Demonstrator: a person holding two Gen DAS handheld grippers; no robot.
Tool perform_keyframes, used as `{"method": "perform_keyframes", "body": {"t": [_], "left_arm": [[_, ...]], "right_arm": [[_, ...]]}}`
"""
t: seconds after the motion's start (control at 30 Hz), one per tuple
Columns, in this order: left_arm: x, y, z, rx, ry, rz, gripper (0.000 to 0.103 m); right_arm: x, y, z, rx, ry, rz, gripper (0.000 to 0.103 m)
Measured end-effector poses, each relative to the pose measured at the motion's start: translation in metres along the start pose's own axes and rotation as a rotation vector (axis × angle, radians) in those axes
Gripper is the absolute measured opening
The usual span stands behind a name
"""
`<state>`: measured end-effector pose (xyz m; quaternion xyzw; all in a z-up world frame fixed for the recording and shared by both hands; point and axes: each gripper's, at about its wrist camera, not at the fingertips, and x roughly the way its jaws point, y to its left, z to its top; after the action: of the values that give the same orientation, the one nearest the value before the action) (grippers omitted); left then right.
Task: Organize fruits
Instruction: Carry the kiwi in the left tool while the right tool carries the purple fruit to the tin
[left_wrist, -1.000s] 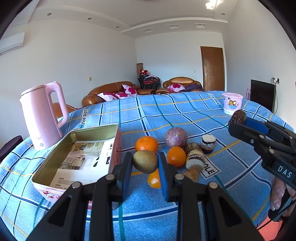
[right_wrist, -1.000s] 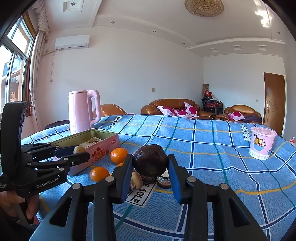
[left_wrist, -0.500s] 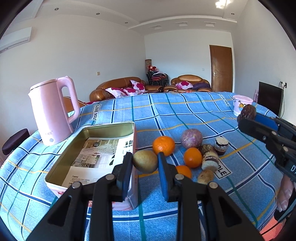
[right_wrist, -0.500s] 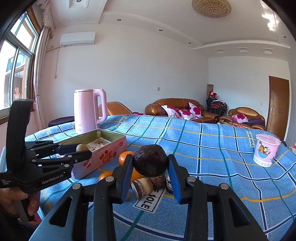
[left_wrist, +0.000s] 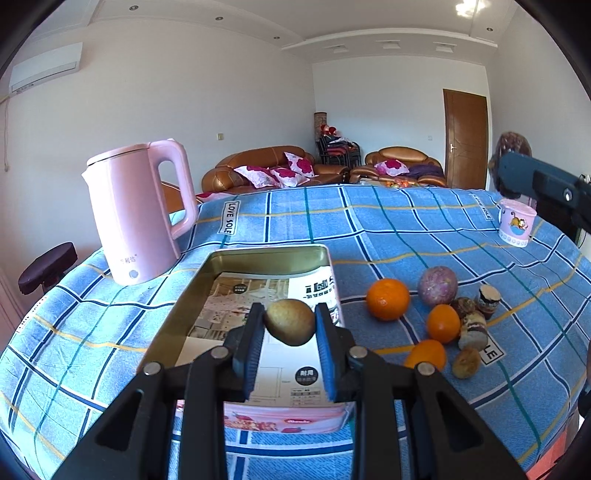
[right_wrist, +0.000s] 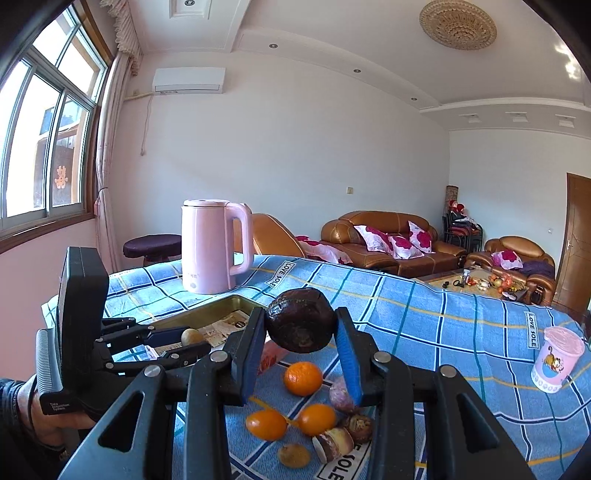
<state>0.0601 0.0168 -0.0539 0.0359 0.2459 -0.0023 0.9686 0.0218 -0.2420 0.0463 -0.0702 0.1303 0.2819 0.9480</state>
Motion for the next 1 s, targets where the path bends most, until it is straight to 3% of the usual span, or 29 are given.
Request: {"method": "perform_keyframes", "body": {"t": [0.47, 1.0], "left_arm": [[0.030, 0.042, 0.022, -0.019, 0.050, 0.041, 0.029], [0.073, 0.069, 0.022, -0.005, 0.166, 0.085, 0.029]], "right_arm": [[0.075, 0.026, 0.025, -0.058, 0.093, 0.073, 0.039], [0.161, 0.045, -0.010, -0.058, 0.263, 0.109, 0.040]]}}
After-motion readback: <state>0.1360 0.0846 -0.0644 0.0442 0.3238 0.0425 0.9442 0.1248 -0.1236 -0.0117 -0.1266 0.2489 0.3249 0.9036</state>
